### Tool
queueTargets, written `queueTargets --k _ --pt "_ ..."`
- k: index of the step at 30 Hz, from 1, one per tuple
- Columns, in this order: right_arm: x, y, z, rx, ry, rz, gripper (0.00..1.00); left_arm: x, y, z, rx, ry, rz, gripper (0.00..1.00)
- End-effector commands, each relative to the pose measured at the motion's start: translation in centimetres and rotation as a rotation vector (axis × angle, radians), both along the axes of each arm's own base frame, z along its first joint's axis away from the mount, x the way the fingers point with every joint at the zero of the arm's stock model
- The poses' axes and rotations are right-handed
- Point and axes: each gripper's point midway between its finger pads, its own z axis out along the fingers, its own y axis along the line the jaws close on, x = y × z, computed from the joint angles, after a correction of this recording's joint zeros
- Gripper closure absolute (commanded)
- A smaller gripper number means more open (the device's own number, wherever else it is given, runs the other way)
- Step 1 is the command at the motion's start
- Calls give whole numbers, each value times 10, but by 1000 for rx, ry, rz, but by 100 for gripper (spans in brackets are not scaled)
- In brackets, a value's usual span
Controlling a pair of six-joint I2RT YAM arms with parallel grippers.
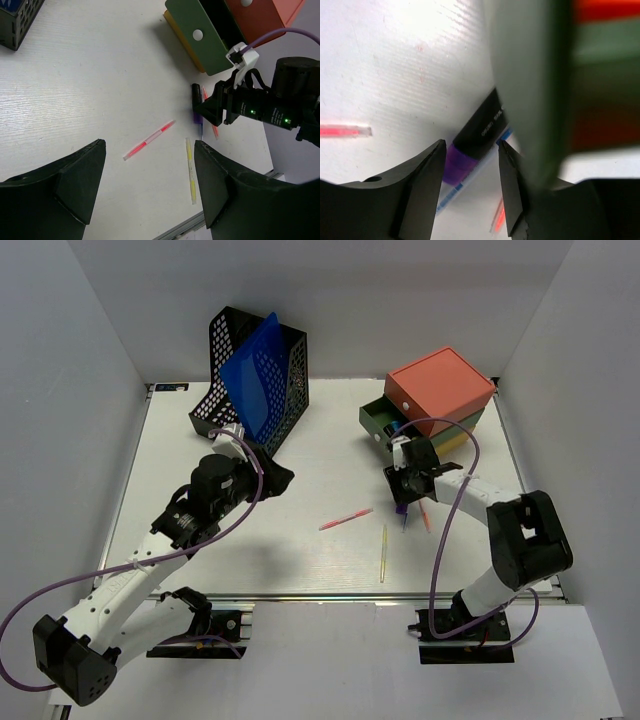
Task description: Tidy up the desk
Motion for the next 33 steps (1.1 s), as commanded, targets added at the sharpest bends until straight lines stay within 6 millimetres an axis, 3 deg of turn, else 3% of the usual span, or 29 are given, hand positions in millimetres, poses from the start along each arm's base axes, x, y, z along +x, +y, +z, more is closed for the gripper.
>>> queueTargets --k 1,17,33 --pt "1 -1 8 -25 -55 44 47 3 3 10 1 -25 11 19" --pt "-3 4 -3 -21 -63 92 49 0 6 10 19 -16 11 19" --pt "-28 10 -23 3 39 139 51 -6 13 11 18 -16 27 19"
